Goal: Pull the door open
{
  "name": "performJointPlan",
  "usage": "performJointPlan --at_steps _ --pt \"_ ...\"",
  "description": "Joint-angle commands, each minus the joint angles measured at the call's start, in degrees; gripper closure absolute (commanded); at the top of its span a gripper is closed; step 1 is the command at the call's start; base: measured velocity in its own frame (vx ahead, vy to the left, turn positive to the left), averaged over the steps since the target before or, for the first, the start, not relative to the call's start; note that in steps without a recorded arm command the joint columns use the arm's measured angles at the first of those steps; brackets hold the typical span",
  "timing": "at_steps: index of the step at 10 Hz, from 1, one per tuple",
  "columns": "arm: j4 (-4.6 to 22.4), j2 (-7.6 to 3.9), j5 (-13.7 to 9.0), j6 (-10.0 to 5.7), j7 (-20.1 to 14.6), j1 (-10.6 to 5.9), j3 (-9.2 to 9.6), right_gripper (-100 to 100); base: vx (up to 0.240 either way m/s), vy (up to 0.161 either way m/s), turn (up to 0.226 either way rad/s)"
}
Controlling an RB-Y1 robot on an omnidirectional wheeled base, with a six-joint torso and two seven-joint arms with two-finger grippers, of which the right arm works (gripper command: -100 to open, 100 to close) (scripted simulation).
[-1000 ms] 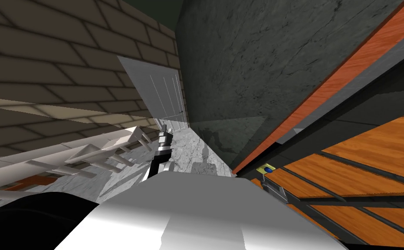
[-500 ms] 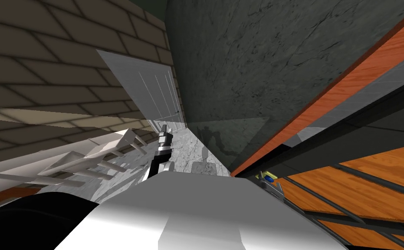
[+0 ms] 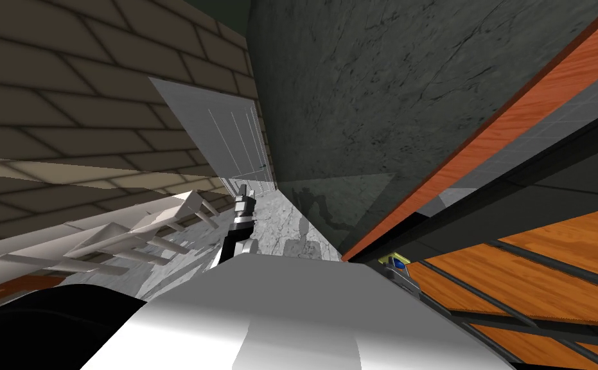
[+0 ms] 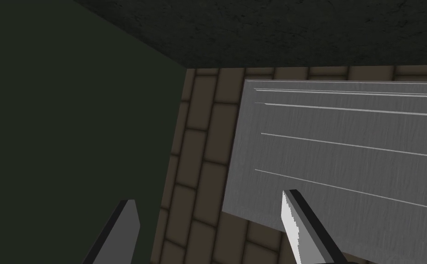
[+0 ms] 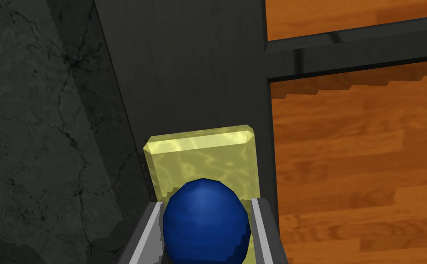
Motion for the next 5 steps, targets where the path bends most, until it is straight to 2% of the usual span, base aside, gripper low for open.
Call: performJointPlan --at_steps 1,2,4,5 --pt "-0.1 -0.01 0.0 -0.15 0.0 -0.01 -0.05 100 0.0 0.0 0.0" --pt "-0.4 -0.4 0.8 -0.46 -0.8 0.58 1.04 100 -0.132 0.014 0.055" --pt "-0.9 -0.89 1.7 -1.0 -1.7 1.26 2.27 100 -0.214 0.017 0.076" --pt "-1.1 -1.16 2.2 -1.3 -2.2 1.63 2.95 100 -0.222 0.074 0.059"
